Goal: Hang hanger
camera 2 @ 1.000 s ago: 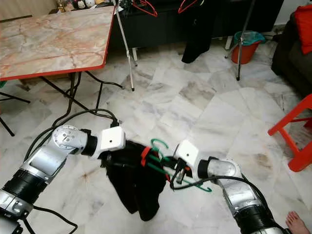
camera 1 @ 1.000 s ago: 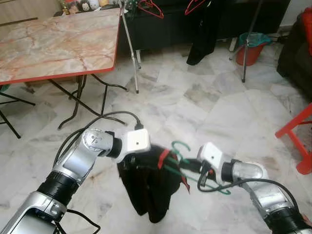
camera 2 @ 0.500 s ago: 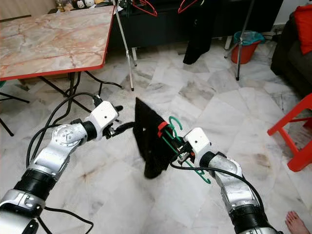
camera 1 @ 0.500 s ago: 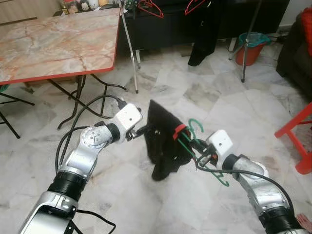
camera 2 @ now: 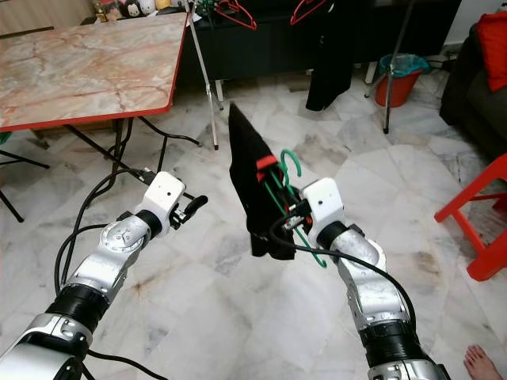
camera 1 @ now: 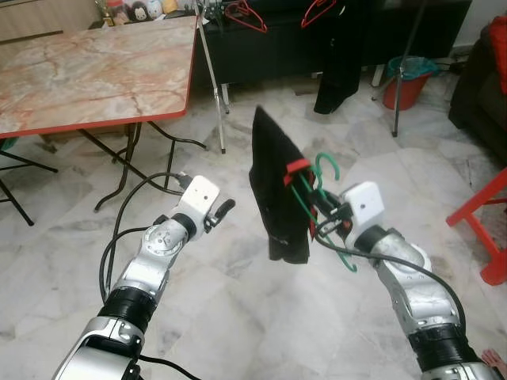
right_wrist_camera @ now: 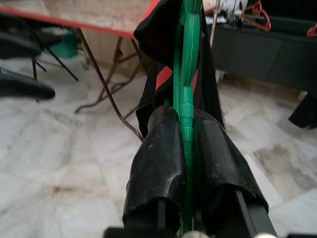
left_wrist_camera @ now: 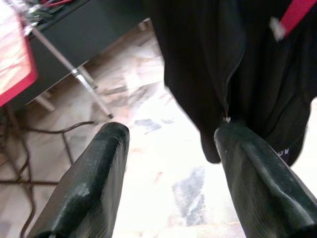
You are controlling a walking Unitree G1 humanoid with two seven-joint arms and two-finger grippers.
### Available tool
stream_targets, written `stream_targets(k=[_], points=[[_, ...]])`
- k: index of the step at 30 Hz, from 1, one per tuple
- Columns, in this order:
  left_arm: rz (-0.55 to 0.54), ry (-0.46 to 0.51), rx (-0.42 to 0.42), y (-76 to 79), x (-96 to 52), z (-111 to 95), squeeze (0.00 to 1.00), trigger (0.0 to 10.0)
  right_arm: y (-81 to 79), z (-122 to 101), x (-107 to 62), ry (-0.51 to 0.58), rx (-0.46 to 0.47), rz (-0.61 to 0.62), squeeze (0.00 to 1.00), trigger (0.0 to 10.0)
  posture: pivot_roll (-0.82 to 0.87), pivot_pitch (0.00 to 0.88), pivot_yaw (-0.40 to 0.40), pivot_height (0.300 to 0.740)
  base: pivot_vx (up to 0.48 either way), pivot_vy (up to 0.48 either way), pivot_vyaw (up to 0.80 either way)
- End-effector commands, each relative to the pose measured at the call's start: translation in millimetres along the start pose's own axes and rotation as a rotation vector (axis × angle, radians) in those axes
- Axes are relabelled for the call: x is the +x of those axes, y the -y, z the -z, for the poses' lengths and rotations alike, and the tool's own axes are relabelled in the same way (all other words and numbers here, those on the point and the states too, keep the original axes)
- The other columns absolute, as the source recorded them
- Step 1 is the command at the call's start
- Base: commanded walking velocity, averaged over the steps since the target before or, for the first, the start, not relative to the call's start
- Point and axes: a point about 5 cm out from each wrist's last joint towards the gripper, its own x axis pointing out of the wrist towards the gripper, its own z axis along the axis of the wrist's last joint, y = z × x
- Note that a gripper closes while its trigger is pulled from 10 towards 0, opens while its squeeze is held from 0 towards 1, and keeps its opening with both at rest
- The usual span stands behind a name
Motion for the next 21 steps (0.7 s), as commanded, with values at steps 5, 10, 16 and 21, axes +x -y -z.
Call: stream_targets(k=[5,10,16,21], points=[[-0.081,-0.033,-0.027,3.9,-3.7,15.9,0.0,10.0,-11.1,-23.6,9.7,0.076,0.045,-0.052,0.0,0.0,-0.21,0.011,0.078,0.74,0.0,0.0,0.0],[-0.153,0.005,-0.073,4.2,-4.1,16.9,0.0,10.0,-24.5,-24.2,9.2,0.051,0.082,-0.154,0.0,0.0,-0.2,0.0,0.07,0.74,0.0,0.0,0.0],[-0.188,0.098,-0.107,9.3,-7.7,11.5,0.0,10.0,-35.0,-22.8,5.0,0.009,0.105,-0.286,0.0,0.0,-0.2,0.008,0.058,0.74,0.0,0.0,0.0],[-0.238,0.132,-0.132,9.3,-8.6,8.6,0.0,10.0,-33.0,-19.7,5.1,-0.033,0.09,-0.297,0.0,0.0,-0.2,0.015,0.051,0.74,0.0,0.0,0.0]])
